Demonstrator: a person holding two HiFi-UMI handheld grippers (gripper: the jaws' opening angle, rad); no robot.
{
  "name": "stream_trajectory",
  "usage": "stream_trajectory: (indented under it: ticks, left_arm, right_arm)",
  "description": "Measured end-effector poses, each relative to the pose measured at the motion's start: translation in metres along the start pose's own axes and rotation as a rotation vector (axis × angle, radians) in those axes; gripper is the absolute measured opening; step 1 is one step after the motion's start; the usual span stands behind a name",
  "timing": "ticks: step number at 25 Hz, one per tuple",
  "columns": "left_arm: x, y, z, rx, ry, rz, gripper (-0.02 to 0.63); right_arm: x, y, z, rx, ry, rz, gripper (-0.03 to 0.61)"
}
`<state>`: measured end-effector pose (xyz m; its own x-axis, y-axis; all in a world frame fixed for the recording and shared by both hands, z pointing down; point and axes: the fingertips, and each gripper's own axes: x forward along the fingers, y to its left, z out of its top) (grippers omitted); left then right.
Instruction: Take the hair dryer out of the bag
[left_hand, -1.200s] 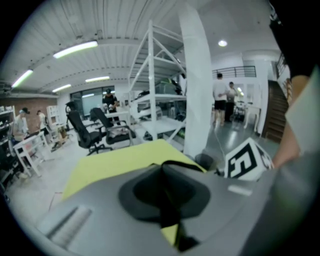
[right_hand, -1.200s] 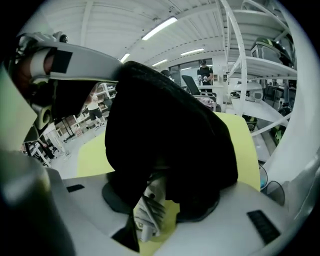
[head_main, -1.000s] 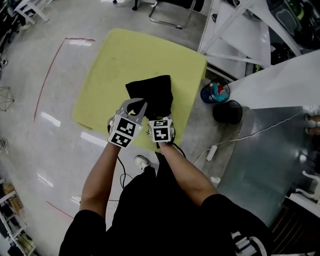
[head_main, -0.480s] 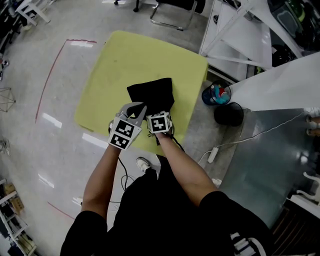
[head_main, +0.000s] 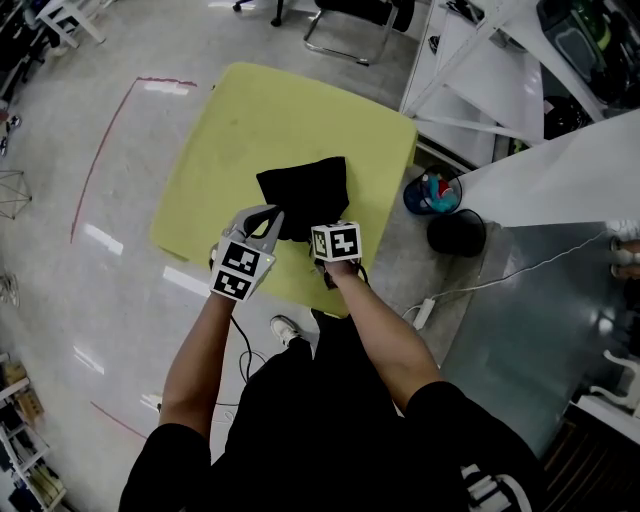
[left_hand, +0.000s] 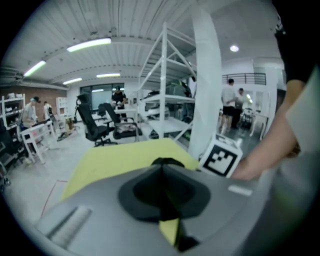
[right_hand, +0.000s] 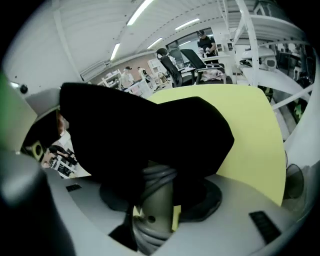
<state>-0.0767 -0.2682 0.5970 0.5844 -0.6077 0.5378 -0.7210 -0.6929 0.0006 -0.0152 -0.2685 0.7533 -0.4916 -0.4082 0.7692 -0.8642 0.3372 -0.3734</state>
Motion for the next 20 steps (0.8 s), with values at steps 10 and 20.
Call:
stream_trajectory:
  ticks: [10,20]
  left_arm:
    - [-0.015,0.039,0.001,0.054,0.008,0.147,0.015]
    - [-0.021,0.059,-0.003,0.077,0.023,0.209,0.015]
  right_arm:
    - [-0.061,0.029,-0.009,0.028,-0.048,0.239,0.213]
    - [-0.110,0.074,-0.031,-0.008,-0.118,0.510,0.213]
